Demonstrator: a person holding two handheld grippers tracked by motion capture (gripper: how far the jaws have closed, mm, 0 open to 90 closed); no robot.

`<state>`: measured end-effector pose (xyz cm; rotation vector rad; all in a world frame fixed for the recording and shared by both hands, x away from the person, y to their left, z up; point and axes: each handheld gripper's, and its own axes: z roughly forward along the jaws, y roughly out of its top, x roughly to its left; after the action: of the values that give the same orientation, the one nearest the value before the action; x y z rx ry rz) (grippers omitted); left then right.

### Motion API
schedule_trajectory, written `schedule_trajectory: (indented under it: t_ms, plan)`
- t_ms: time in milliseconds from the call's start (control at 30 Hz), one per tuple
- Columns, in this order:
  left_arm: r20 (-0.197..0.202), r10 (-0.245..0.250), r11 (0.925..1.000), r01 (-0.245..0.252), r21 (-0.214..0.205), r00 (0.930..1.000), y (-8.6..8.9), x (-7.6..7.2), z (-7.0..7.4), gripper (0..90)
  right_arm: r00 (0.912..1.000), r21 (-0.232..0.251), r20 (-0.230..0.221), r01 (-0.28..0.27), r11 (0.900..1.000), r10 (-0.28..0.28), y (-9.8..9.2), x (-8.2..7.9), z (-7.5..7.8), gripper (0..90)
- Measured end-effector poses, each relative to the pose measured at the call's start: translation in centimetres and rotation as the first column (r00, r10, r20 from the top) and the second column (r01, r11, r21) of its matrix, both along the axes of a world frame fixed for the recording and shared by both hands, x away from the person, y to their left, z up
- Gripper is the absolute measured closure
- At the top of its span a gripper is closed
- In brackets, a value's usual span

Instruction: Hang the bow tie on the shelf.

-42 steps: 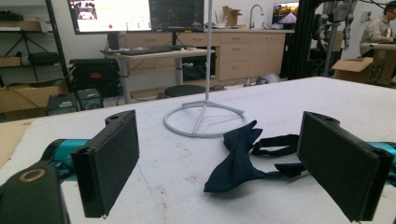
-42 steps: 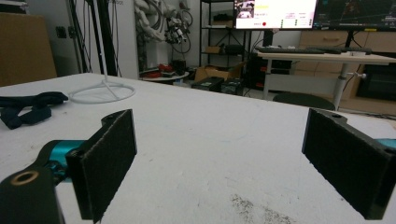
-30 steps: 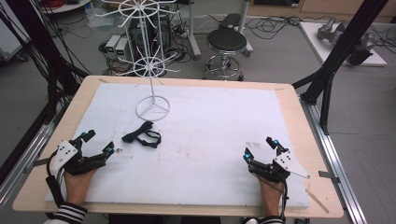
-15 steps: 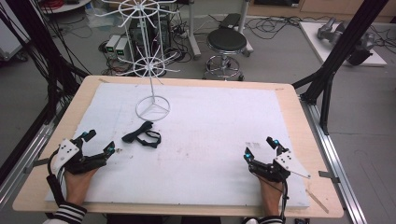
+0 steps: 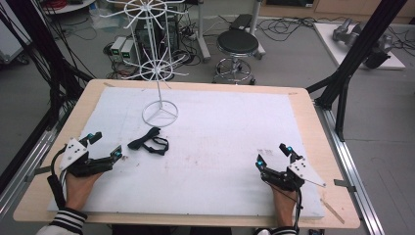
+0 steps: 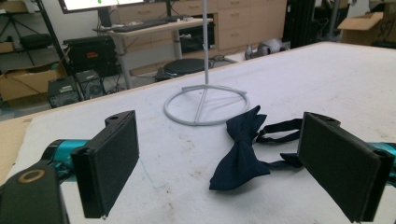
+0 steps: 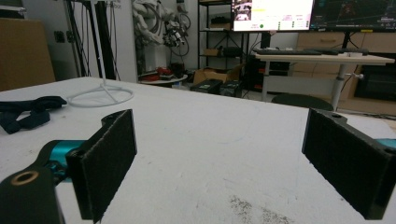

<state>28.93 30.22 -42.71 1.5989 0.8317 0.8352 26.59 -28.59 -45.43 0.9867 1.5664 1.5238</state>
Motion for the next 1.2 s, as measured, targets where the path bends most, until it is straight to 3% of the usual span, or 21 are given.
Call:
schedule_trajectory:
  t_ms: [367,700,1200]
  plan:
    - [-0.059,-0.030,0.9973,0.033,0.065,0.9978,-1.0,1.3,2.1,13.2,1.0000,0.004,-0.005,-0.001,1.0000,0.001,0.0,0.0,0.0,9.2]
    - [-0.162,-0.054,0.9861,0.078,0.146,0.9853,-2.5,3.2,3.3,13.4,1.0000,0.011,-0.005,-0.002,0.9999,0.002,0.0,0.0,0.0,9.2]
    - [-0.326,-0.055,0.9604,0.140,0.241,0.9436,-4.3,5.4,3.6,15.1,1.0000,0.018,-0.003,-0.001,0.9998,0.001,-0.1,0.0,0.0,9.2]
